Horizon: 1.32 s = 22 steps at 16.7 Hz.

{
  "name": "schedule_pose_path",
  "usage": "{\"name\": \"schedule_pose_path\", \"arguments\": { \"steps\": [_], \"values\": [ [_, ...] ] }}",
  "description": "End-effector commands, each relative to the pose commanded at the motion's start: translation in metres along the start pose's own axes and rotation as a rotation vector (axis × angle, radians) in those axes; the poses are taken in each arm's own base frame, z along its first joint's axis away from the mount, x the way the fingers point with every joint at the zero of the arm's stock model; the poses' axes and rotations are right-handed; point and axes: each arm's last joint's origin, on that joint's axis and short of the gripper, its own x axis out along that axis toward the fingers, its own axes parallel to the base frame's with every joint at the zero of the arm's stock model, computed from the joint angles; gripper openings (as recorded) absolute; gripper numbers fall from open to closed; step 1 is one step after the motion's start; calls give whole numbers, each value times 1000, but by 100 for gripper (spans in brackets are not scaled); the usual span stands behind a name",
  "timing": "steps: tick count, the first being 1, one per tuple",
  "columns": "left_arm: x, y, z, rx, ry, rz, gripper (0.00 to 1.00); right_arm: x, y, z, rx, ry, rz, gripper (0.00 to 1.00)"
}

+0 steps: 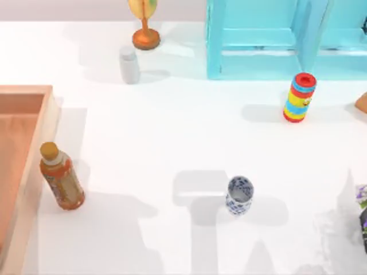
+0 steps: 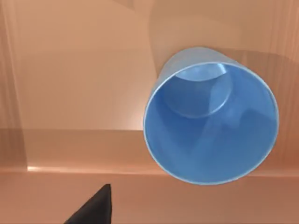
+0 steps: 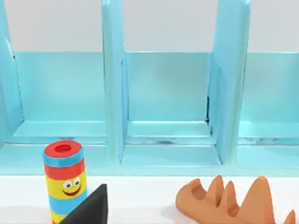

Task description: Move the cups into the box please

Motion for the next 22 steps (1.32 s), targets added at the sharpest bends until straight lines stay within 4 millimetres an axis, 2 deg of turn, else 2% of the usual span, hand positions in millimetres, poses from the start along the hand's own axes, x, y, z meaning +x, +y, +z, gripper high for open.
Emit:
{"name": "schedule_pose_path", "arguments": {
  "steps": [4,8,10,15,17,19,21,22],
  "values": [
    [-42,3,4,-3,9,-3,100,0,0,0,0,0,0,100],
    [-84,3,0,-1,0,1,100,0,0,0,0,0,0,100],
    [-91,2,-1,-1,-2,1,100,0,0,0,0,0,0,100],
    [-90,1,3,-5,0,-1,100,0,0,0,0,0,0,100],
    [-92,-5,19,-14,1,-6,100,0,0,0,0,0,0,100],
    [-96,-20,45,-32,-2,-11,100,0,0,0,0,0,0,100],
    [-98,-50,79,-50,-1,-16,100,0,0,0,0,0,0,100],
    [-97,-72,96,-55,5,-18,100,0,0,0,0,0,0,100]
  ]
}}
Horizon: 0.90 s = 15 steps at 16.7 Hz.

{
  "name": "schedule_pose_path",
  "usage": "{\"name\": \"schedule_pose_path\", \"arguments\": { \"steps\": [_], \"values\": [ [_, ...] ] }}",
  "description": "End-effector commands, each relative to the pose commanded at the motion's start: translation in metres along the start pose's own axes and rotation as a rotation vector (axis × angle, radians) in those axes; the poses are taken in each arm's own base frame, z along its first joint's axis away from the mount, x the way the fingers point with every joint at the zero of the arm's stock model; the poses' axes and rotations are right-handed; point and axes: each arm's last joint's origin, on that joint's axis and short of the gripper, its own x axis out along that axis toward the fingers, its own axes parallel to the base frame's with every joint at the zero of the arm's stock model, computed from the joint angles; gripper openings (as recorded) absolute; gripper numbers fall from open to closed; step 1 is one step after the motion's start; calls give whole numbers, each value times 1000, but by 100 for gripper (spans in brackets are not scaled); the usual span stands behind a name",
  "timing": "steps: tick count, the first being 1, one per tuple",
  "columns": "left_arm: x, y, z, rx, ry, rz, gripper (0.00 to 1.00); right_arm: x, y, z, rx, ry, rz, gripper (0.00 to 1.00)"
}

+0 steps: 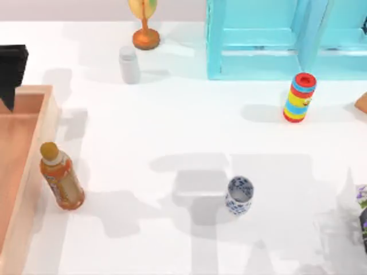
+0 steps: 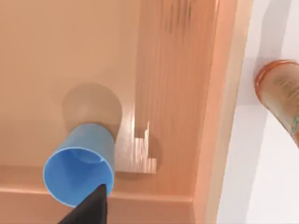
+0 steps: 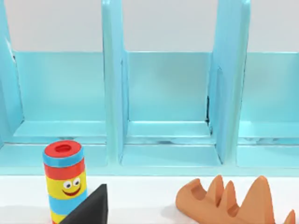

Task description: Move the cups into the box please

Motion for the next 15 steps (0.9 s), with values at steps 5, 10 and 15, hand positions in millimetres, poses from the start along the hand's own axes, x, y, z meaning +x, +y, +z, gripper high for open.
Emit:
{"name": "schedule_pose_path", "arguments": {
  "steps": [5,10,15],
  "values": [
    [33,-181,30,19,49,22,100,0,0,0,0,0,0,100],
    [68,-330,-27,46,30,16,100,0,0,0,0,0,0,100],
    [76,-368,-52,54,8,-13,100,0,0,0,0,0,0,100]
  ]
}}
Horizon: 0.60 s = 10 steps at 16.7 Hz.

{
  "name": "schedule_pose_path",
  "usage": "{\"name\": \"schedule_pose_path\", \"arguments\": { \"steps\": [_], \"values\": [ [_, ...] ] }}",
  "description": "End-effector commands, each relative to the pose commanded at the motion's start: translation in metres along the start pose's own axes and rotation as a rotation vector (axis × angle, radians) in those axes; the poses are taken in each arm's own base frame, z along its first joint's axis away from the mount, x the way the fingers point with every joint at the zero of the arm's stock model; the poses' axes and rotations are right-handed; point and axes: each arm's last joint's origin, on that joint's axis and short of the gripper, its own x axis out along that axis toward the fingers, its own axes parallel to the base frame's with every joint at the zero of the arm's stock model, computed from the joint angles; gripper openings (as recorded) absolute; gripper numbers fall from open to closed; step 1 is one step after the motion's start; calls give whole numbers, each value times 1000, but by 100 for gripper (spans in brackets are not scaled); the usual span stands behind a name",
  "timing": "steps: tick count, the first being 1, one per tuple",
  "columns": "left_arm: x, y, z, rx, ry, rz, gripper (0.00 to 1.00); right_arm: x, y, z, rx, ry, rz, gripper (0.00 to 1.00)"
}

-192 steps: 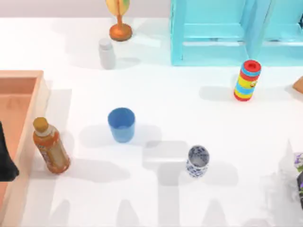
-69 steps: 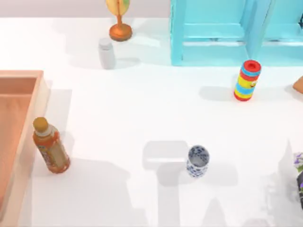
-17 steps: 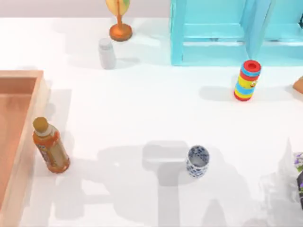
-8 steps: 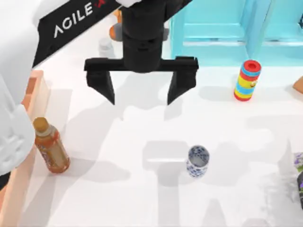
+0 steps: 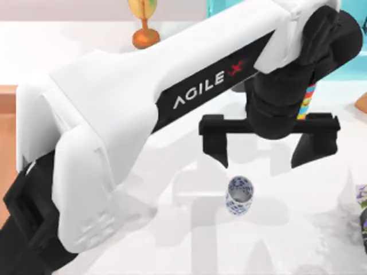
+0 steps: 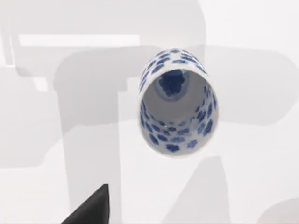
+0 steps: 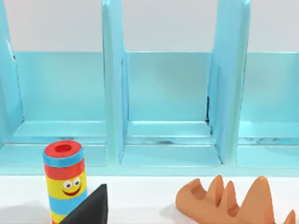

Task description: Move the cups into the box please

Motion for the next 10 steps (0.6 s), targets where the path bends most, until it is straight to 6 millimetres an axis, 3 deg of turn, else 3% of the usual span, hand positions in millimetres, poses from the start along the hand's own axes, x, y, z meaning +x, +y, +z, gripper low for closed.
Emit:
{"name": "schedule_pose_path", "arguments": {
  "steps": [6,10],
  "values": [
    [8,0,2,0,-1,-2,100,0,0,0,0,0,0,100],
    [51,-3,4,0,0,0,100,0,0,0,0,0,0,100]
  ]
}}
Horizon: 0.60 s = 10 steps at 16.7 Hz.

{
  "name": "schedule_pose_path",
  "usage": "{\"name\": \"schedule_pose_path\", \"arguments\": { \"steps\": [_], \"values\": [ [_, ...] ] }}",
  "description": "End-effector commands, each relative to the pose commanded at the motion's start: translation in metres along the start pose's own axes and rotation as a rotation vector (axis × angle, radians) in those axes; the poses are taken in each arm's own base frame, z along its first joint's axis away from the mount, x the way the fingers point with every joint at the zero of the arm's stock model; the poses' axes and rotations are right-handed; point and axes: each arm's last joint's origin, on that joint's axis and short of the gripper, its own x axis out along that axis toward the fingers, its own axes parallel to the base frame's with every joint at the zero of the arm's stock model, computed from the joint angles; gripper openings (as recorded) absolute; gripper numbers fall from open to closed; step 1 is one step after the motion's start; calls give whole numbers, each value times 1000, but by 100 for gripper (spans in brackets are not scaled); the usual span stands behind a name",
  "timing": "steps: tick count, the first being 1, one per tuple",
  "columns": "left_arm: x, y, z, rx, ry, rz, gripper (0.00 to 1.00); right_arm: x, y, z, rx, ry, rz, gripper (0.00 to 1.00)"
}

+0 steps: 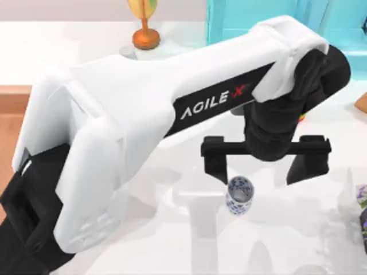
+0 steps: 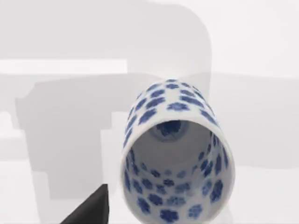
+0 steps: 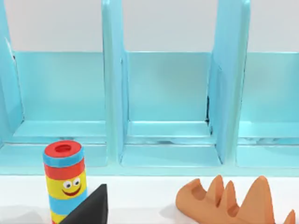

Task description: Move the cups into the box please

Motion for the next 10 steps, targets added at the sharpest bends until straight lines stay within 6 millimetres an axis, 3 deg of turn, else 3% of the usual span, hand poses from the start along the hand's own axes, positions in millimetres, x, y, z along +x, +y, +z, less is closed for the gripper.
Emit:
{"name": "schedule_pose_path", "arguments": {
  "steps": [4,9,10],
  "values": [
    [43,2,-3,0,0,0,100,0,0,0,0,0,0,100],
    [49,3,-4,0,0,0,100,0,0,0,0,0,0,100],
    [49,3,-4,0,0,0,92,0,0,0,0,0,0,100]
  ]
}}
